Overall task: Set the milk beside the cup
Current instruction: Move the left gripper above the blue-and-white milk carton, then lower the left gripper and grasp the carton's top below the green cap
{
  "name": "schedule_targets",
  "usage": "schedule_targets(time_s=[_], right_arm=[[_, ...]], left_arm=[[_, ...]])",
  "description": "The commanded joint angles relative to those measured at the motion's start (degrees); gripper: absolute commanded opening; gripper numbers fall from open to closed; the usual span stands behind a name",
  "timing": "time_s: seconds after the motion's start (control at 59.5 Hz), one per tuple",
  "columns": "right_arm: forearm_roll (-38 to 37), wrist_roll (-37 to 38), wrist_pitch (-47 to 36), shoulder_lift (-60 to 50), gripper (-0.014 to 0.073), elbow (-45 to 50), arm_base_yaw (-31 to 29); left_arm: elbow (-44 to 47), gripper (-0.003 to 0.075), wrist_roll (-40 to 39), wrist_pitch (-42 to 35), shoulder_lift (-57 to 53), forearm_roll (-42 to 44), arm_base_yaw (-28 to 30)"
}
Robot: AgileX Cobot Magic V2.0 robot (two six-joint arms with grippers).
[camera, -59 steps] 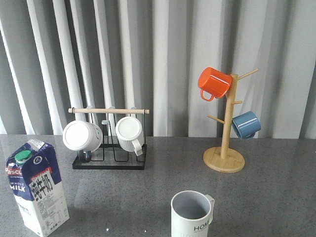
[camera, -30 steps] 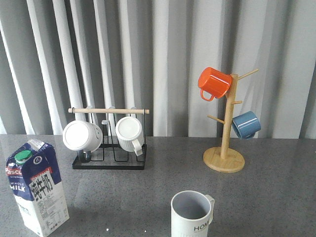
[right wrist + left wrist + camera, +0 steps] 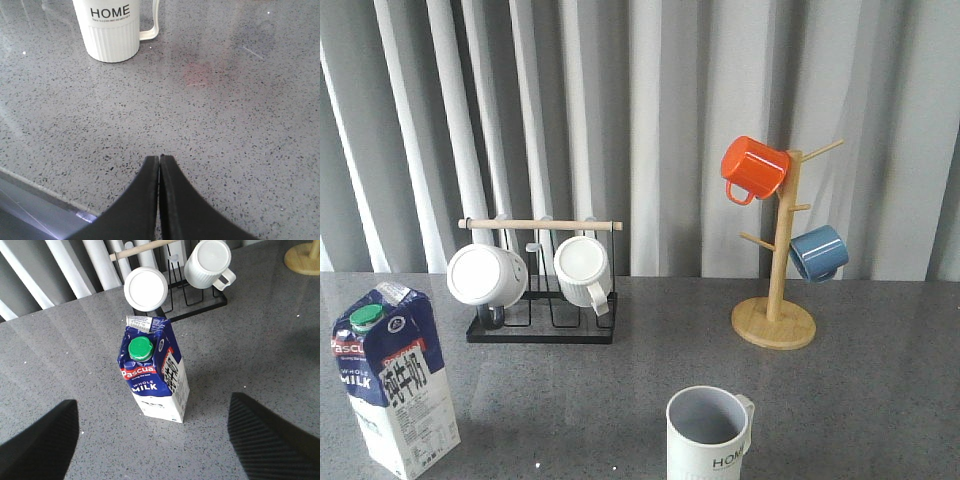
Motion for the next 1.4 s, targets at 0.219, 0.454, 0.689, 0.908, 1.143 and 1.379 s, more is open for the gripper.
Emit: schedule_targets(time_s=[0.219, 0.454, 0.689, 0.908, 1.143, 1.379], right_arm=[[-0.2, -0.2, -4.1, 0.2, -0.0011, -1.5, -0.1], [-0.1, -0.1, -4.0, 0.3, -0.0011, -1.5, -0.1], [-0.1, -0.1, -4.0, 0.3, -0.0011, -1.4, -0.1], [-0.1, -0.1, -4.0, 0.3, -0.0011, -1.3, -0.1], [-0.1, -0.1, -4.0, 0.3, -0.0011, -1.3, -0.1], [-0.1, -0.1, -3.9, 0.3, -0.0011, -1.3, -0.1]], left_arm=[[-14.1, 0.0594, 2.8, 0.2, 12.2, -0.6, -0.4], [-21.7, 0.0594, 3.7, 5.4, 20.8, 3.2, -0.4], [-22.1, 0.0594, 3.7, 6.5, 26.6, 4.0, -0.4], [-22.1, 0.0594, 3.7, 6.6, 28.9, 3.7, -0.4], [-22.1, 0.0594, 3.7, 6.5, 29.3, 3.6, -0.4], [-22.1, 0.0593, 3.8, 5.6, 29.8, 3.5, -0.4]])
